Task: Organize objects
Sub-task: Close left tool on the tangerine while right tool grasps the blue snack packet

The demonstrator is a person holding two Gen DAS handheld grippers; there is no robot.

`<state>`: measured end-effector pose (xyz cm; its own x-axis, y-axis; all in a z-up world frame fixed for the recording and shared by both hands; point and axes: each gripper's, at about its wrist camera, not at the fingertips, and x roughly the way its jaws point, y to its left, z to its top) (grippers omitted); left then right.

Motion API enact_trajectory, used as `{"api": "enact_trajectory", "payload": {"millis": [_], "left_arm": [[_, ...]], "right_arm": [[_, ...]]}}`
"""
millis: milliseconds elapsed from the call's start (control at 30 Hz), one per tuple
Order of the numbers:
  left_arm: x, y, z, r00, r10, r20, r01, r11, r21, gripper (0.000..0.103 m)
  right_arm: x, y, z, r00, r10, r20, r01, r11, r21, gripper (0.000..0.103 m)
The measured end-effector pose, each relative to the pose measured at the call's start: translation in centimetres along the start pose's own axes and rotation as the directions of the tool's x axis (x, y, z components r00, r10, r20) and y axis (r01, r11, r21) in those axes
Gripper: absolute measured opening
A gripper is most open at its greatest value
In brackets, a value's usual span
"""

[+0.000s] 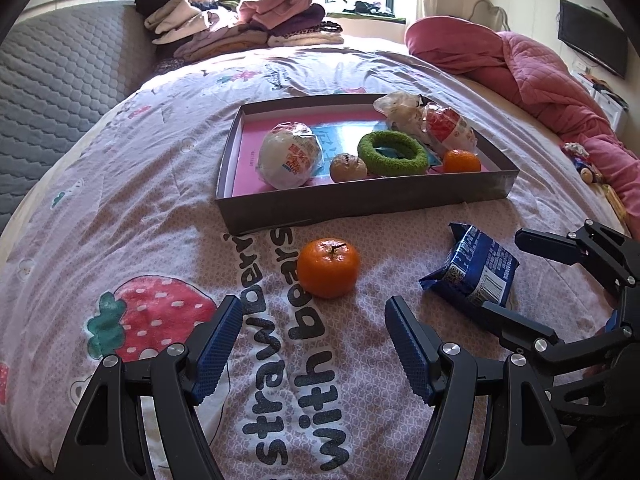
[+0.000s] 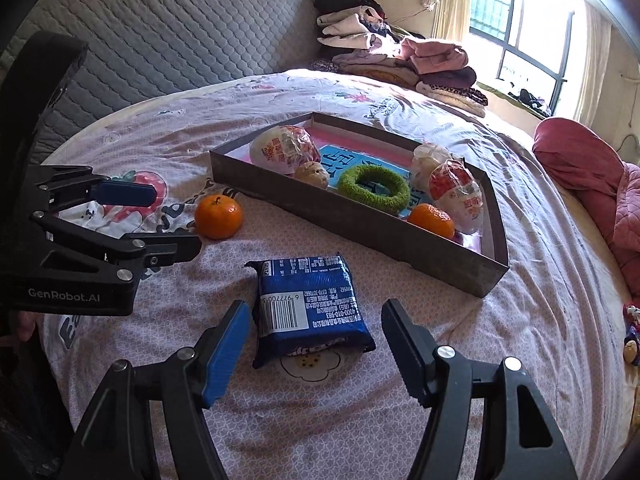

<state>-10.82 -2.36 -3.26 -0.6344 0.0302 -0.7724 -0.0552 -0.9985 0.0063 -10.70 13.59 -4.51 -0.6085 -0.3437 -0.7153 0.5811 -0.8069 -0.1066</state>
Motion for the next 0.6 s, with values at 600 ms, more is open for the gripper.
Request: {"api": "enact_trajectory", "payload": {"millis": [600], "left_arm": [[2.0, 0.4, 1.1, 1.0, 0.012, 0.0, -0.012, 1.0, -0.013, 0.075]], "right_arm": [[2.2, -0.6, 0.7, 0.999, 0.05, -0.014, -0.049, 0.996, 0.069, 0.073]]}}
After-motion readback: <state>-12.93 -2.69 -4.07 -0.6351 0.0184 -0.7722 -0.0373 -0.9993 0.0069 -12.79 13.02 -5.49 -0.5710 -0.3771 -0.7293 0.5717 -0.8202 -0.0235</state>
